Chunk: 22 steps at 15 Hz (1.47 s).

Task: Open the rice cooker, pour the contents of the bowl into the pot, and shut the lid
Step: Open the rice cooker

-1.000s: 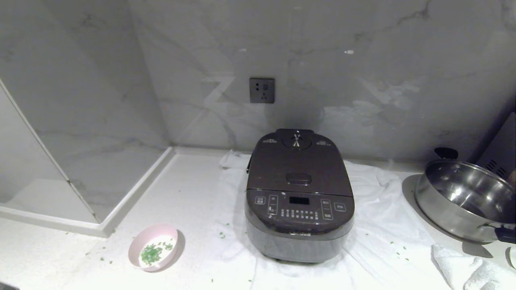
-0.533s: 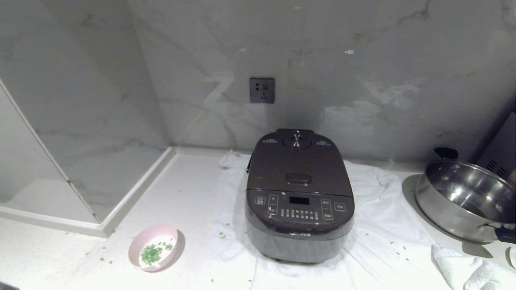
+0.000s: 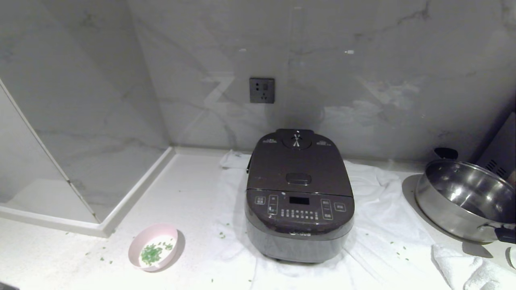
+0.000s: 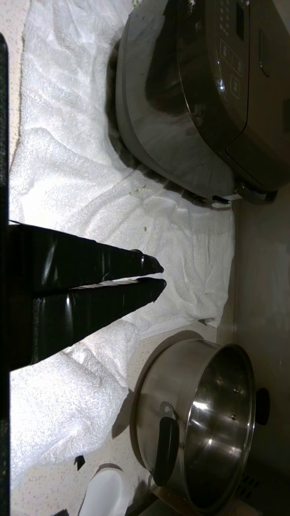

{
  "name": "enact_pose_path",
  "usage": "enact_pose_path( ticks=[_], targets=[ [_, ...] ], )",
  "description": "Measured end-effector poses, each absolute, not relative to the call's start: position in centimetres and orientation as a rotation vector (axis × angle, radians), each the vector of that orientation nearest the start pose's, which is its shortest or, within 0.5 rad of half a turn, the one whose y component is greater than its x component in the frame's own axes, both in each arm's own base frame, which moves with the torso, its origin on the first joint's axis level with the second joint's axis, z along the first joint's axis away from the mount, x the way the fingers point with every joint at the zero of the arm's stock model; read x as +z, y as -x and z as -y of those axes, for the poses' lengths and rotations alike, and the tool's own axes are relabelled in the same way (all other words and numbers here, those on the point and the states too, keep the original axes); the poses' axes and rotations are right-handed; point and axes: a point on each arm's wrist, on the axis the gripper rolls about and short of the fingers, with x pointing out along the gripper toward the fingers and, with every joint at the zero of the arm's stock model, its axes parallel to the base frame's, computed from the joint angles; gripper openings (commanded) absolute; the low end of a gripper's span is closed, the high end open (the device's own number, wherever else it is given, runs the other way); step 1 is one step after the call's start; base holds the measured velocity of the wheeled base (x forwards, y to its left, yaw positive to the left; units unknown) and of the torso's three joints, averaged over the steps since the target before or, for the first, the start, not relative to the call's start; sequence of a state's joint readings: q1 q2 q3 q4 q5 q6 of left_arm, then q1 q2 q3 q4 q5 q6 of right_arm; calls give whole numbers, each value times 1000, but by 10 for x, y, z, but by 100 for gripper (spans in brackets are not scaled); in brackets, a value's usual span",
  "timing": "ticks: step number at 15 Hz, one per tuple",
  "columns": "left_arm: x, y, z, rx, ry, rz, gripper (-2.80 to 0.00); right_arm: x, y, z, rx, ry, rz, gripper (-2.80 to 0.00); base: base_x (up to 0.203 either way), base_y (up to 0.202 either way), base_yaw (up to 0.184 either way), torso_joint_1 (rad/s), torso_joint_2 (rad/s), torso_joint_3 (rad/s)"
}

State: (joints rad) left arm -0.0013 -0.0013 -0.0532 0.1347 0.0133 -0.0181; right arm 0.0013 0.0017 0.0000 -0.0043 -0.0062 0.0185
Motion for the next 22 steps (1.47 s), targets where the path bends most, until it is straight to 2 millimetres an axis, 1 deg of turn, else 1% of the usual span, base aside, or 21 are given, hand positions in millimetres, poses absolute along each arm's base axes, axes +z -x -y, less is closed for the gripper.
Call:
enact_pose_path(
  ticks=[8,16,22],
  targets=[
    [76,27,0,14,19,-80,-280,76,23,0,-4,-20,3,-280,0,0,0,0,0,0],
    [76,27,0,16,19,-78,-280,76,23,0,-4,-20,3,-280,-175,0,-1,0,3,2],
    [76,27,0,14,19,-78,-280,76,23,0,-4,-16,4,-280,0,0,0,0,0,0]
  ],
)
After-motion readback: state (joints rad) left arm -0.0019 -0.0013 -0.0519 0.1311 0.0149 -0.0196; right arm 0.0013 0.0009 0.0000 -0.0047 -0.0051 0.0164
